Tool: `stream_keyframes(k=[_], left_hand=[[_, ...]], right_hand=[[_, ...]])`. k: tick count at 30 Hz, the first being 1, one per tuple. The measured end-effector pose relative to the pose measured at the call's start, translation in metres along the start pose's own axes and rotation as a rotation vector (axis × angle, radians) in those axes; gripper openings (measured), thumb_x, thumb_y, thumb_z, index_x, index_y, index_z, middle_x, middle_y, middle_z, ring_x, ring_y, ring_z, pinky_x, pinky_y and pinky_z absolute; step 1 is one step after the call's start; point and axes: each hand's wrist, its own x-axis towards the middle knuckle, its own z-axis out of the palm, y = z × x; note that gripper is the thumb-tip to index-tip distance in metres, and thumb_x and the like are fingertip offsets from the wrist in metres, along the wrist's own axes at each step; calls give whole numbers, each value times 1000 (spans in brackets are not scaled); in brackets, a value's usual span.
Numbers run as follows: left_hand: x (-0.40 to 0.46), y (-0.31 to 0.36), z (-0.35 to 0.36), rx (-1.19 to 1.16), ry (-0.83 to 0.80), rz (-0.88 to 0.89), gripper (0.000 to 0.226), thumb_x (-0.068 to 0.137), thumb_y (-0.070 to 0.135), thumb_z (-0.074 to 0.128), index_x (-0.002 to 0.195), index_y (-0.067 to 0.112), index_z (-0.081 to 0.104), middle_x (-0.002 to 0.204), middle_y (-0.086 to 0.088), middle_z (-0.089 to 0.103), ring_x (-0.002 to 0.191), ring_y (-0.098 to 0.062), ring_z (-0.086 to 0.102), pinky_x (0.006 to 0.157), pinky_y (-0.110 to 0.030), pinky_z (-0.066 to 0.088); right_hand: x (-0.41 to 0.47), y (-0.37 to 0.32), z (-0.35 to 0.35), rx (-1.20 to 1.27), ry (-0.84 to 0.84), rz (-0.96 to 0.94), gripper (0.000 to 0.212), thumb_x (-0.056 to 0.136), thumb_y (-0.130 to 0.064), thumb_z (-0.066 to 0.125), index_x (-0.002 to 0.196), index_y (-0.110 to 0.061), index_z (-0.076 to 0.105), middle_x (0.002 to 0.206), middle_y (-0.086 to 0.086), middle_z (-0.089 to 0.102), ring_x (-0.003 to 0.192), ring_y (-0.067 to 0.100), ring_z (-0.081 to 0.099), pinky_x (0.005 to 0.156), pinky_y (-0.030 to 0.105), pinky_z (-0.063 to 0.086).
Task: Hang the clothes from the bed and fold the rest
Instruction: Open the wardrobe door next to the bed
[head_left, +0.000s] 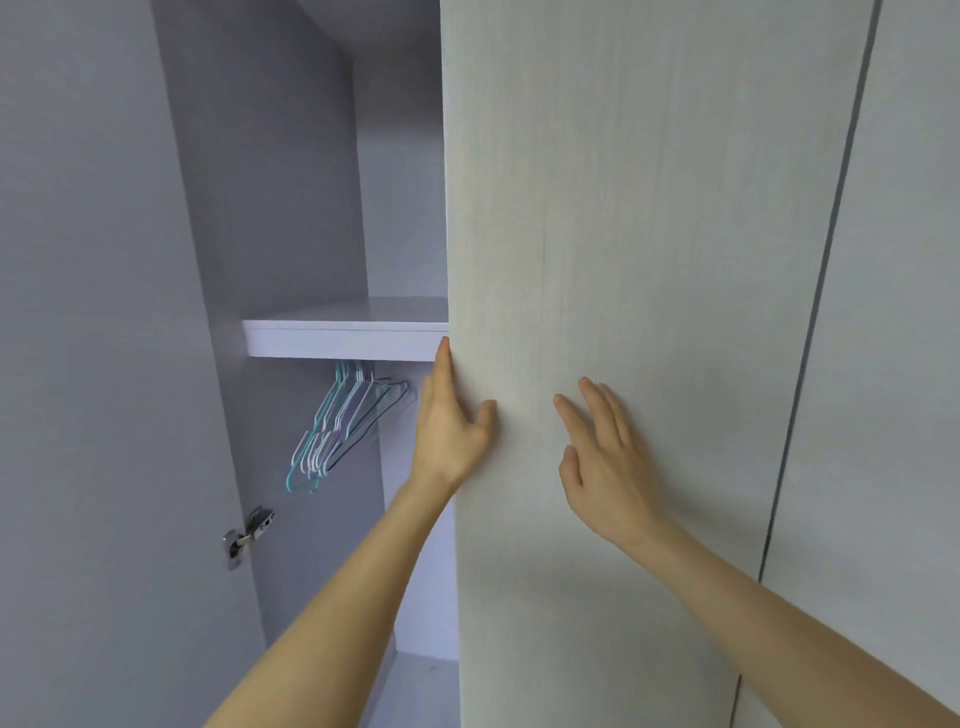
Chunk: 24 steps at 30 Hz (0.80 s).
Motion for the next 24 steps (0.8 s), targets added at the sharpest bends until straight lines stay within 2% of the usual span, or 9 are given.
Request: stream_keyframes(k=[2,4,7,9,12,14,19,21,24], left_hand=[[-27,18,-18,-117,-13,48,53,79,19,54,123,45,38,115,24,54,101,-3,51,83,-12,42],[-51,35,-31,-191,-47,81,45,75,18,46,108,49,42,105,23,56,89,3,53,69,-7,41],[-81,58,-44,-272,-141,133,46,78,15,43,114,44,47,108,14,59,85,1,55,69,-9,43],[-96,72,-46,-332,-221,187,46,80,11,42,121,32,49,108,11,61,87,-1,57,75,-14,46],[-111,90,-42,-401,-305,261,45,83,10,40,125,24,49,112,6,61,94,-4,59,81,-25,51],[-120,103,-33,-455,-395,304,45,85,10,39,127,24,47,116,6,59,100,-4,58,83,-29,52],[-135,132,9,-468,-593,472,54,89,9,37,131,42,36,133,12,47,121,-3,47,97,-25,43],[-139,144,32,-411,-654,544,58,89,15,36,131,54,26,144,22,30,132,2,32,105,-20,35],[-148,167,70,-355,-723,672,65,89,22,40,131,63,12,146,34,6,138,5,16,99,-9,27]], right_hand=[[-18,-16,-9,122,31,64,49,82,-1,57,131,-3,51,144,21,37,133,37,35,106,39,29],[-37,-28,-19,221,57,122,46,86,-3,50,132,-4,48,147,18,32,135,32,31,107,31,27],[-64,-40,-42,300,97,198,45,89,-9,43,134,-6,46,147,11,32,135,20,29,106,8,19],[-80,-44,-59,336,114,253,47,89,-14,39,136,-8,44,145,8,35,134,16,31,104,1,15],[-97,-46,-85,394,154,300,45,91,-15,36,134,-7,45,140,4,41,130,15,39,109,20,31],[-107,-45,-107,415,200,330,42,93,-16,35,132,-7,47,135,1,44,126,13,43,106,32,39],[-130,-32,-168,498,348,397,33,97,-24,29,121,-23,51,121,-5,56,108,9,56,90,30,49],[-142,-27,-194,484,412,408,34,96,-34,28,120,-30,51,119,-12,58,105,6,58,84,23,49],[-159,-19,-228,333,468,459,31,95,-31,30,120,-39,47,116,-27,56,107,-3,55,86,17,46]])
